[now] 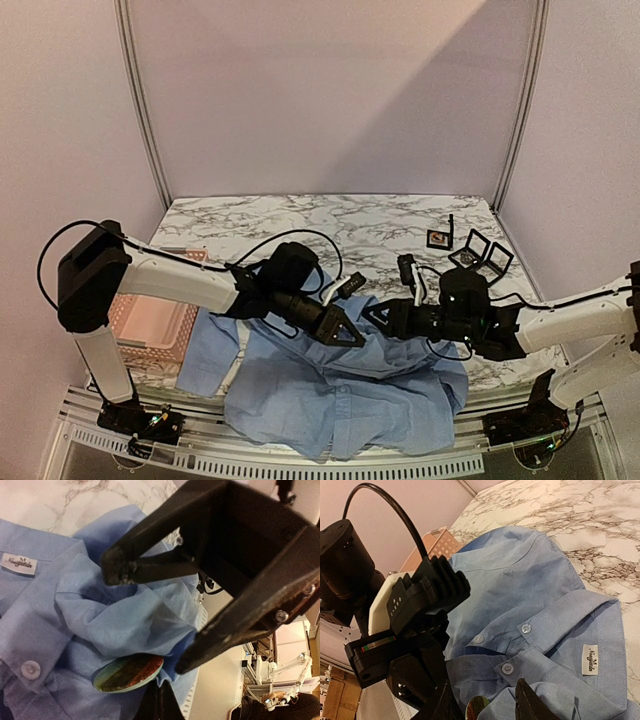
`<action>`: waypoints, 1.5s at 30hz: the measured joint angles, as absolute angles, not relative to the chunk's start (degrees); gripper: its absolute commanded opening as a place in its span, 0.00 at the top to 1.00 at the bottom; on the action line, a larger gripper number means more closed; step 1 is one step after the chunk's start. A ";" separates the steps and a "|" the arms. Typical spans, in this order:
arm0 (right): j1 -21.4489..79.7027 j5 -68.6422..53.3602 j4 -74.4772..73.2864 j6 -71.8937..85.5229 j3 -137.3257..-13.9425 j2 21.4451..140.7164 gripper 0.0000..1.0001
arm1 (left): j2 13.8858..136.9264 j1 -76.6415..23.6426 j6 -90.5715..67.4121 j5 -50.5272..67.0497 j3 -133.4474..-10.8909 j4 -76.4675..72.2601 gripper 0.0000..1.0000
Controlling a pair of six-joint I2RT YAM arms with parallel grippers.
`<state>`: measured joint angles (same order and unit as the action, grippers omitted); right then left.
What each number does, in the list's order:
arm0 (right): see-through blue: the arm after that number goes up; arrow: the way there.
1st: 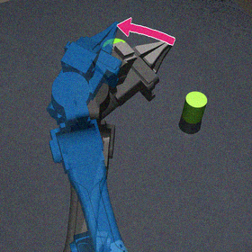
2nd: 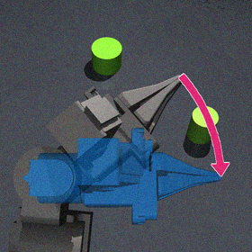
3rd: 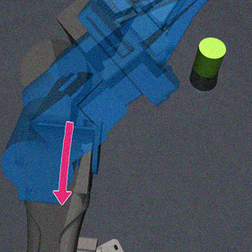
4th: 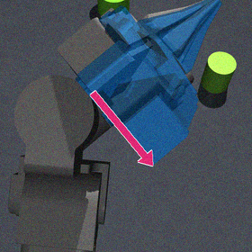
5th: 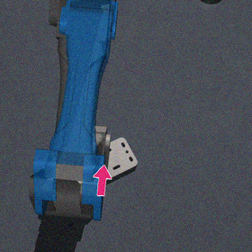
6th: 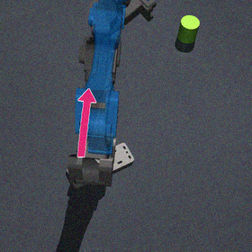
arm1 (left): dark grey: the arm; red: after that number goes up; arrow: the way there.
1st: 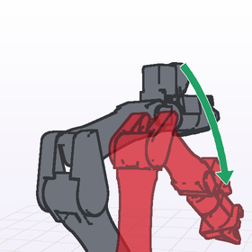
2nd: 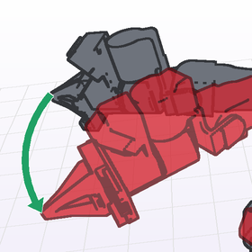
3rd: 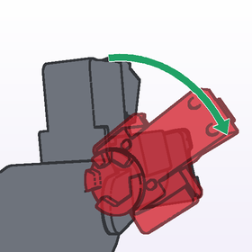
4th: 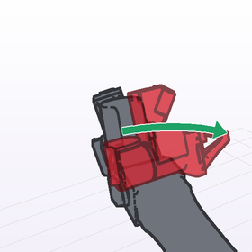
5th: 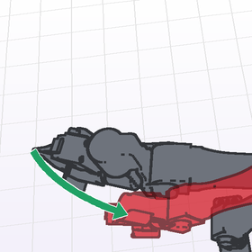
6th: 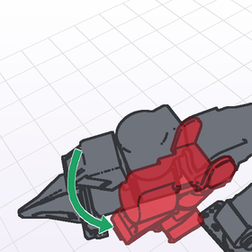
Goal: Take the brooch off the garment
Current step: Adjust the flattened clothing at the center of the board.
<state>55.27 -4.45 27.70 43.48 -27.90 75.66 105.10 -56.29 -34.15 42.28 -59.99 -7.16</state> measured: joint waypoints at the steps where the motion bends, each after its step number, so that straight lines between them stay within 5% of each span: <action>1: 55.70 -3.46 24.64 43.35 -28.80 74.83 0.57 | 105.10 -56.49 -34.11 42.09 -59.99 -6.85 1.00; 18: 68.12 8.05 -8.86 49.30 -37.36 71.94 0.60 | 105.08 -60.80 -31.97 35.88 -60.01 0.14 0.95; 25: 68.64 10.09 -8.95 51.62 -37.45 74.37 0.62 | 104.57 -60.88 -31.68 35.22 -59.92 0.95 0.81; 30: 68.64 11.49 -9.06 52.34 -38.04 74.56 0.78 | 100.68 -60.84 -30.28 32.14 -59.05 2.50 0.69; 36: 68.97 12.84 -10.28 54.70 -38.04 75.40 0.99 | 94.35 -59.20 -28.62 28.03 -59.00 3.03 0.43; 45: 72.44 14.15 -12.80 61.06 -35.66 75.42 1.00 | 94.76 -57.19 -26.09 21.82 -60.42 10.94 0.24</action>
